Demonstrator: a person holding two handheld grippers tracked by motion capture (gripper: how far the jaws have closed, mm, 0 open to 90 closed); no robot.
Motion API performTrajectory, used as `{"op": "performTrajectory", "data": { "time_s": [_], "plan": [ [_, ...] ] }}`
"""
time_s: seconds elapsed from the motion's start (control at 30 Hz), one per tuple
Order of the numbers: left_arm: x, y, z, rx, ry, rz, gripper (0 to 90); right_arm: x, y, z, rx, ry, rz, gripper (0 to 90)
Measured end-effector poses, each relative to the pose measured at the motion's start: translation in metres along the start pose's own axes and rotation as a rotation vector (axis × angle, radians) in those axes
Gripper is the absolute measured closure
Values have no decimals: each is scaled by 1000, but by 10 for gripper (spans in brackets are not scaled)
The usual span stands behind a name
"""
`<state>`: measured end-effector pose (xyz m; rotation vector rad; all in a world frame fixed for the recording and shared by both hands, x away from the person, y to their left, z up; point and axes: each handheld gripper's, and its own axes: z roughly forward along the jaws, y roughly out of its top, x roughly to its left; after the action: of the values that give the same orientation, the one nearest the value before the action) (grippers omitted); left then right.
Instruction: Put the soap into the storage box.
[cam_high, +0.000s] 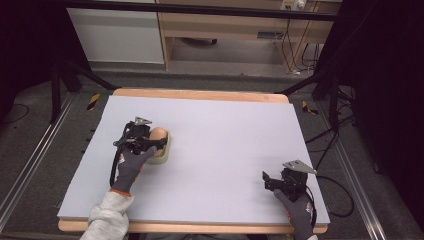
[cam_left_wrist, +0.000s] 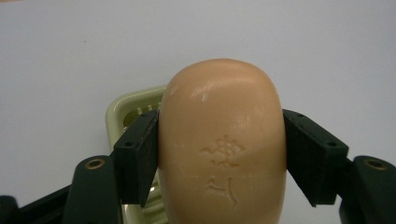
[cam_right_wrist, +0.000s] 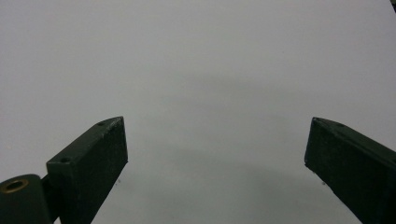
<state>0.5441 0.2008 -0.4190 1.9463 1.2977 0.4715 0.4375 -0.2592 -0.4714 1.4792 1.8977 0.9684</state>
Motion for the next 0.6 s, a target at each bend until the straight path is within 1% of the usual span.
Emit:
{"op": "performTrajectory", "data": {
  "time_s": [0.27,0.4,0.5,0.6],
  "plan": [
    [4,-3,8,17,12,-9,319,0,0,0,2,-5,-2,62],
    [6,-3,11,28,15,-2,319,0,0,0,3,-5,-3,62],
    [6,-4,13,26,20,-8,319,0,0,0,0,-2,-2,62],
    [7,-5,14,37,26,-6,319,0,0,0,0,-4,-2,62]
  ]
}}
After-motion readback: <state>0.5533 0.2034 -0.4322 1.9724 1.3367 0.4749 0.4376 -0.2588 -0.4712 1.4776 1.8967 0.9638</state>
